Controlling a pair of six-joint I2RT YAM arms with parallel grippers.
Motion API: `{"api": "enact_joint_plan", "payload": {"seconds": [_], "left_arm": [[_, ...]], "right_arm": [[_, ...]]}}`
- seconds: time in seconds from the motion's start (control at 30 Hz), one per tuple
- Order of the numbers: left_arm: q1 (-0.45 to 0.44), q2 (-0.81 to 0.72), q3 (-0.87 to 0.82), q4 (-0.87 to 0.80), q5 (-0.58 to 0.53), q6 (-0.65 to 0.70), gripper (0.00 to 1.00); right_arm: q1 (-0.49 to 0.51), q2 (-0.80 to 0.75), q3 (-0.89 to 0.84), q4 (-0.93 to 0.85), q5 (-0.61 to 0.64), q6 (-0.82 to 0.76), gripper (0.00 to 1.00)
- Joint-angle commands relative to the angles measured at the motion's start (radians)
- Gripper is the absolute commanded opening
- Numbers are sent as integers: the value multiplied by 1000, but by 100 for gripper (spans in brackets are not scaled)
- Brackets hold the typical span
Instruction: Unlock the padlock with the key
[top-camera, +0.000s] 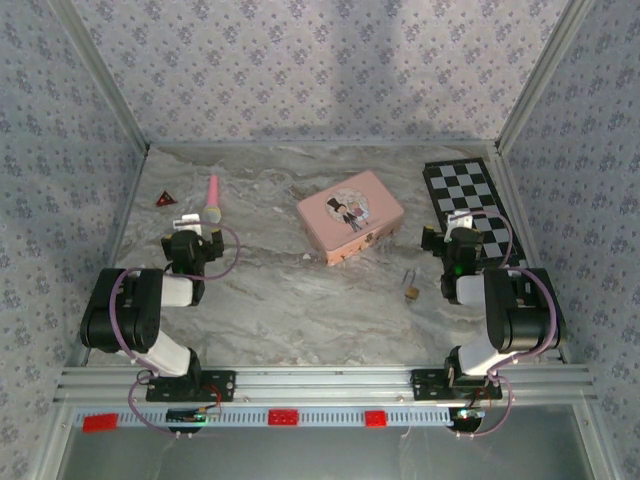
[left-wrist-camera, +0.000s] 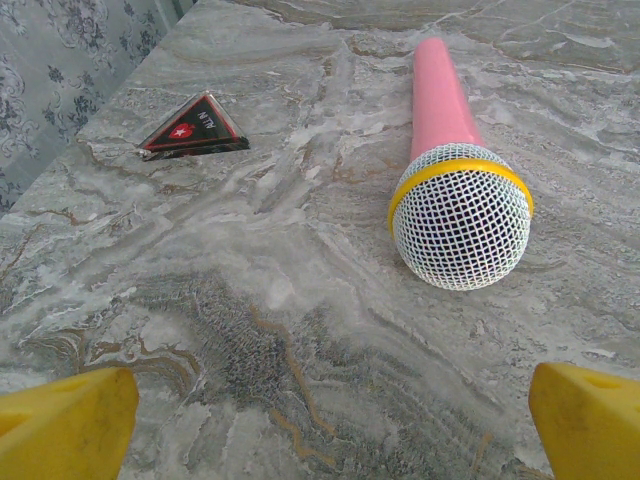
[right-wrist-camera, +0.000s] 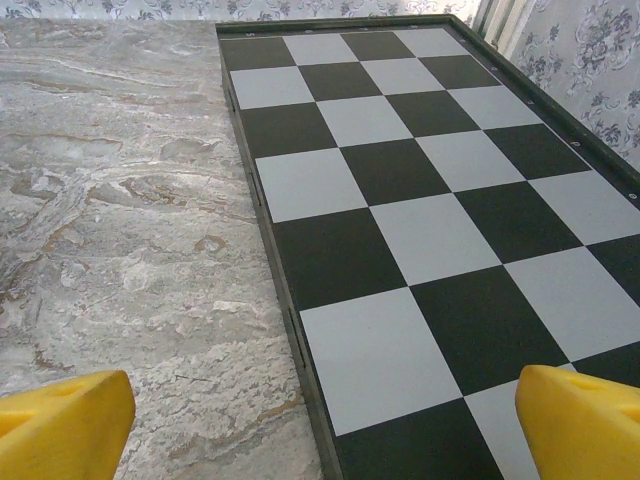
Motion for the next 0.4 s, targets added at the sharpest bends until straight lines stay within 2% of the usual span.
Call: {"api": "enact_joint_plan", "payload": {"seconds": [0.0, 0.37], "left_arm": [[11, -4, 26, 39, 18, -11, 100], [10, -4, 26, 39, 19, -11, 100]], "right_arm": [[6, -3, 5, 16, 18, 14, 99], [8, -5, 5, 16, 20, 11, 99]]}}
